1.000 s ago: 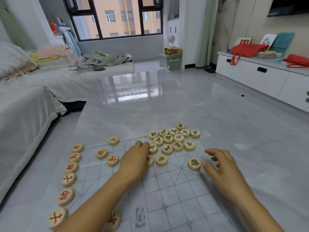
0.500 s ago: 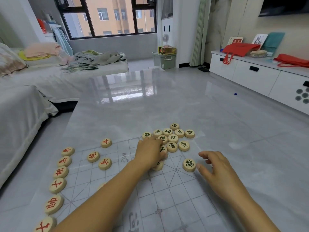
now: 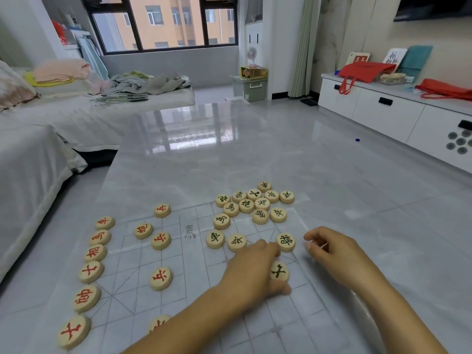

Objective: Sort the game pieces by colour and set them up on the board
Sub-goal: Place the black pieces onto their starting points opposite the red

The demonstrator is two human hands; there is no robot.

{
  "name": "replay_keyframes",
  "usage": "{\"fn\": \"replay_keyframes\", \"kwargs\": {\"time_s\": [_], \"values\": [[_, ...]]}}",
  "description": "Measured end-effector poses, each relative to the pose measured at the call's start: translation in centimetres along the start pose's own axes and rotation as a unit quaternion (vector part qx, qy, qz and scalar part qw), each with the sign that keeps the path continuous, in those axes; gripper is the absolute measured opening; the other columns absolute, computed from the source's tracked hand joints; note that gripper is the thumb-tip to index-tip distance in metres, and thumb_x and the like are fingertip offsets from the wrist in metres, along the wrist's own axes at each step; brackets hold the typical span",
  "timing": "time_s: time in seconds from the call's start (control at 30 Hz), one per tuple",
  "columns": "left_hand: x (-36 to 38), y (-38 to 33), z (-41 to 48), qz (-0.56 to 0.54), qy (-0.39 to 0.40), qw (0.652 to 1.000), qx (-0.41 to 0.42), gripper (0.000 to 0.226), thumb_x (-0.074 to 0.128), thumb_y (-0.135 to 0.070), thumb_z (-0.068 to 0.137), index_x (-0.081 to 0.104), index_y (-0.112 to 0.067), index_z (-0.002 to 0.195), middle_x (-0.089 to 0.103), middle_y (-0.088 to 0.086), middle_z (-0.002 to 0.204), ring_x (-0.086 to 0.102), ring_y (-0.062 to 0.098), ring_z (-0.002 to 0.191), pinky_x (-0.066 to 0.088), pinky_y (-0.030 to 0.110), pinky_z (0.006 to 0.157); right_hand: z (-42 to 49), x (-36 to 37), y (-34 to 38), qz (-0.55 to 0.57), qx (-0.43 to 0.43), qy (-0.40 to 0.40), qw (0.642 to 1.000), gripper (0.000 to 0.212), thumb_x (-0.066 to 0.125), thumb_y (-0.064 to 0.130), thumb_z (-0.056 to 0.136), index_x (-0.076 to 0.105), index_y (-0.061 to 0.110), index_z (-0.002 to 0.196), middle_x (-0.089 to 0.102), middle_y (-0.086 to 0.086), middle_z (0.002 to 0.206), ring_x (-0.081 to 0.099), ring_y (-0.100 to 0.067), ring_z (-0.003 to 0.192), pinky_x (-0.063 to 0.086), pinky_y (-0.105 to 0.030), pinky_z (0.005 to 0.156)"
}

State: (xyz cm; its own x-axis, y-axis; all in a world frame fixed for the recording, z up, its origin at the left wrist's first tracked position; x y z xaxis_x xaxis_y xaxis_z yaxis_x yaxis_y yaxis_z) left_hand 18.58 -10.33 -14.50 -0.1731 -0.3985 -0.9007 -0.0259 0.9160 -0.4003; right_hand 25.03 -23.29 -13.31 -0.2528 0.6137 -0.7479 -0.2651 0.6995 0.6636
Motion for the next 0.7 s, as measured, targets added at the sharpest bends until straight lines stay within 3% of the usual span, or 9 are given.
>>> {"fn": "replay_keyframes", "kwargs": {"time_s": [0.13, 0.27, 0.37, 0.5, 0.6, 0.7], "values": [[0.0, 0.8, -0.3, -0.012, 0.004, 1.0, 0.004, 0.048, 0.064, -0.029, 0.083, 0.047, -0.026, 0.128, 0.05, 0.001, 0.121, 0.05, 0.022, 0.109, 0.045, 0.037, 0.092, -0.6, 1.4, 0.1, -0.017, 0.013, 0.105, 0.994, 0.009, 0.059, 0.026, 0.085, 0.056, 0.028, 0.093, 0.058, 0.009, 0.084, 0.055, -0.007, 0.076, 0.045, -0.024, 0.07], [-0.1, 0.8, 0.1, -0.022, -0.049, 0.997, -0.056, 0.043, 0.068, -0.042, 0.077, 0.051, -0.018, 0.109, 0.059, 0.001, 0.099, 0.057, 0.023, 0.095, 0.045, 0.035, 0.076, -1.6, 3.5, 0.6, -0.037, 0.013, 0.205, 0.978, 0.029, 0.072, 0.032, 0.074, 0.054, 0.027, 0.096, 0.058, 0.009, 0.081, 0.052, -0.006, 0.073, 0.046, -0.028, 0.071], [0.5, 0.5, 0.7, -0.083, -0.031, 0.993, -0.073, 0.045, 0.068, -0.037, 0.077, 0.049, -0.017, 0.113, 0.06, 0.001, 0.096, 0.058, 0.022, 0.092, 0.044, 0.033, 0.075, -1.4, 3.4, 0.4, -0.034, 0.018, 0.185, 0.982, 0.036, 0.074, 0.035, 0.07, 0.05, 0.027, 0.095, 0.057, 0.009, 0.082, 0.051, -0.008, 0.073, 0.042, -0.026, 0.066], [1.3, 0.1, 1.0, -0.21, 0.01, 0.977, -0.039, 0.031, 0.049, -0.015, 0.091, 0.054, -0.014, 0.121, 0.056, -0.002, 0.089, 0.05, 0.013, 0.08, 0.04, 0.024, 0.073, -0.8, 2.5, 0.0, -0.084, 0.003, 0.123, 0.989, 0.033, 0.073, 0.034, 0.072, 0.049, 0.027, 0.094, 0.055, 0.009, 0.085, 0.053, -0.011, 0.079, 0.042, -0.027, 0.067], [1.6, 0.6, 1.0, -0.232, -0.002, 0.972, -0.048, 0.03, 0.05, -0.017, 0.092, 0.054, -0.017, 0.122, 0.053, -0.008, 0.081, 0.049, 0.01, 0.077, 0.04, 0.019, 0.068, -0.7, 2.1, 0.3, -0.095, -0.022, 0.104, 0.99, 0.035, 0.066, 0.028, 0.08, 0.05, 0.028, 0.111, 0.048, 0.01, 0.094, 0.049, -0.007, 0.079, 0.04, -0.019, 0.067], [1.7, 0.7, 1.0, -0.233, 0.0, 0.971, -0.049, 0.032, 0.052, -0.019, 0.091, 0.053, -0.018, 0.124, 0.054, -0.005, 0.087, 0.051, 0.011, 0.084, 0.041, 0.021, 0.076, -0.6, 1.9, 0.2, -0.086, -0.019, 0.103, 0.991, 0.05, 0.065, 0.027, 0.081, 0.042, 0.029, 0.126, 0.042, 0.009, 0.1, 0.047, -0.004, 0.079, 0.038, -0.014, 0.064]]}}
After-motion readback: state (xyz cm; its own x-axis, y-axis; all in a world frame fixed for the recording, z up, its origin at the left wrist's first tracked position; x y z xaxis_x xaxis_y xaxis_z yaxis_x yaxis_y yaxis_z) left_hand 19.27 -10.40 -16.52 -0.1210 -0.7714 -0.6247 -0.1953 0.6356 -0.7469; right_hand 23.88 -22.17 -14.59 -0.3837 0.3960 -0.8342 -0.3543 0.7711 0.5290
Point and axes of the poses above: each hand's wrist, its own z-axis towards the middle knuckle, its own x-axis out of the palm, y = z × x, the point moved 8 cm from there along z, towards the middle knuckle
